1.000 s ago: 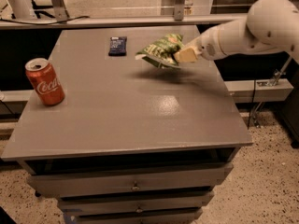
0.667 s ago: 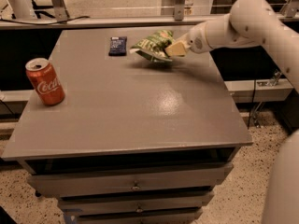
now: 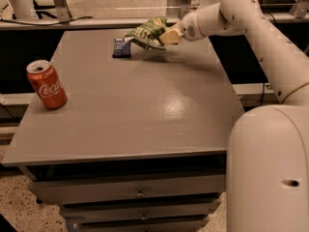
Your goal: Move green jalapeno chip bag near rxbar blueberry
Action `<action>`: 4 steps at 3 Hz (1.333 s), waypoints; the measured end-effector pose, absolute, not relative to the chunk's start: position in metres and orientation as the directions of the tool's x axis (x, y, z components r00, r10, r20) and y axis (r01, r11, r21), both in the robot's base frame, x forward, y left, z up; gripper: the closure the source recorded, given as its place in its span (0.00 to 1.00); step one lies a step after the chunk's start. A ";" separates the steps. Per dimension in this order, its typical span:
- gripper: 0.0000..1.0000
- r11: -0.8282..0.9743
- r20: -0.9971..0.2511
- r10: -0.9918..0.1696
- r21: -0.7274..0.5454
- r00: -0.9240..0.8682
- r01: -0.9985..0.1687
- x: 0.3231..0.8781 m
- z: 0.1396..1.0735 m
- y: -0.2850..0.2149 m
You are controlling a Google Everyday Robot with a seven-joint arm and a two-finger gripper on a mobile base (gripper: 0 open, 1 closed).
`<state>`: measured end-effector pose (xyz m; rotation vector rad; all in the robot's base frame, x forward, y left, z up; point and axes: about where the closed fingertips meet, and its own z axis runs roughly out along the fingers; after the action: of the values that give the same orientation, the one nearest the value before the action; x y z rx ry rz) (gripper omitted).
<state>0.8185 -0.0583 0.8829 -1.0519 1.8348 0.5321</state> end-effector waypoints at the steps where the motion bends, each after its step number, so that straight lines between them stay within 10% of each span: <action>1: 0.82 0.518 -0.874 -0.444 -0.073 -0.195 -0.852 0.831 0.884 -0.042; 4: 0.12 0.509 -0.847 -0.488 -0.079 -0.212 -0.857 0.830 0.873 -0.048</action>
Offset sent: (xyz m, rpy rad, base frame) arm 0.0210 0.0236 0.0015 -0.0368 0.0071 0.0631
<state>0.8304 -0.0484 0.8726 -1.1143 1.8624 0.5227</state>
